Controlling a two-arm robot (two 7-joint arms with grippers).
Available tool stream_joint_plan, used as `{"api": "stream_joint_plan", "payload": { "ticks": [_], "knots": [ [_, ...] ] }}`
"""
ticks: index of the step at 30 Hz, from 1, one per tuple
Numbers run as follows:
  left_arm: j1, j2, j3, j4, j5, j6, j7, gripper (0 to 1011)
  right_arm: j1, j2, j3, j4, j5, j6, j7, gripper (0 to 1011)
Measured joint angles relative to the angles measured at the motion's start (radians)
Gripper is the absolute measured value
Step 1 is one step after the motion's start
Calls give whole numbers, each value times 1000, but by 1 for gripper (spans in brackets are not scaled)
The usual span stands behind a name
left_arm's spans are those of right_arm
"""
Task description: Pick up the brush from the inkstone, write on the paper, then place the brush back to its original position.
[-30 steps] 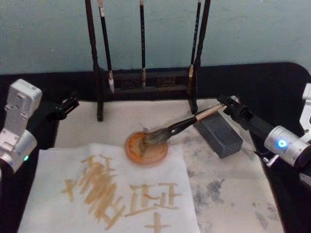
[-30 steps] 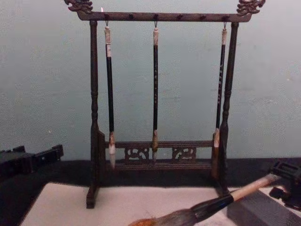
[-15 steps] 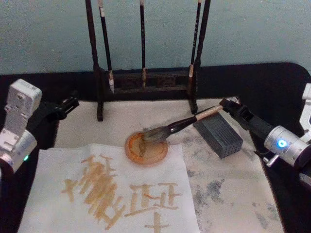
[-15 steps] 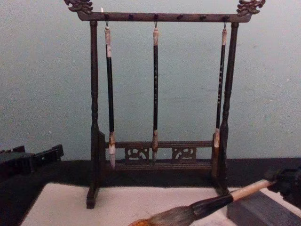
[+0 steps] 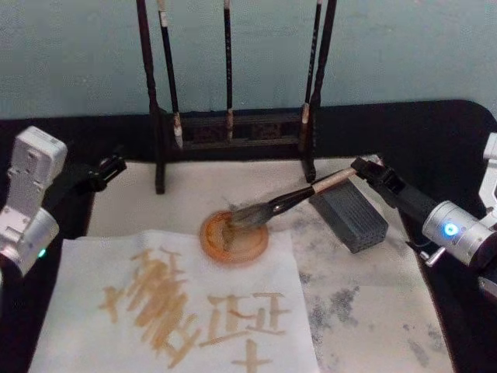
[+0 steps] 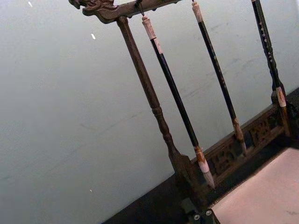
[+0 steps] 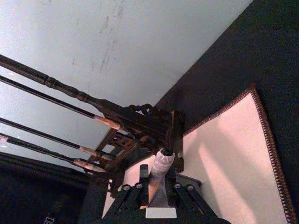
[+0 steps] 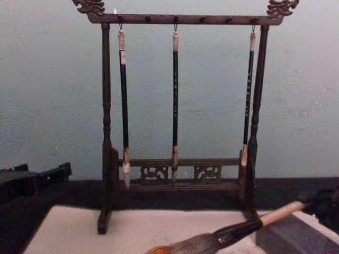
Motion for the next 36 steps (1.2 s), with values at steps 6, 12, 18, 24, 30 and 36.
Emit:
{"api": "stream_joint_plan", "payload": {
  "ticks": [6,12,18,24,30,36],
  "knots": [
    [0,0,0,0,0,0,0,1000,0,0,0,0,0,0,0,201],
    [0,0,0,0,0,0,0,1002,0,0,0,0,0,0,0,201],
    [0,0,0,0,0,0,0,1002,-5,14,-6,-21,0,-14,-3,191],
    [0,0,0,0,0,0,0,1002,-20,47,-21,-87,-9,-43,-1,178],
    [0,0,0,0,0,0,0,1000,-30,77,-39,-149,-26,-68,1,170],
    [0,0,0,0,0,0,0,1002,-46,117,-60,-232,-63,-114,-11,161]
  ]
}}
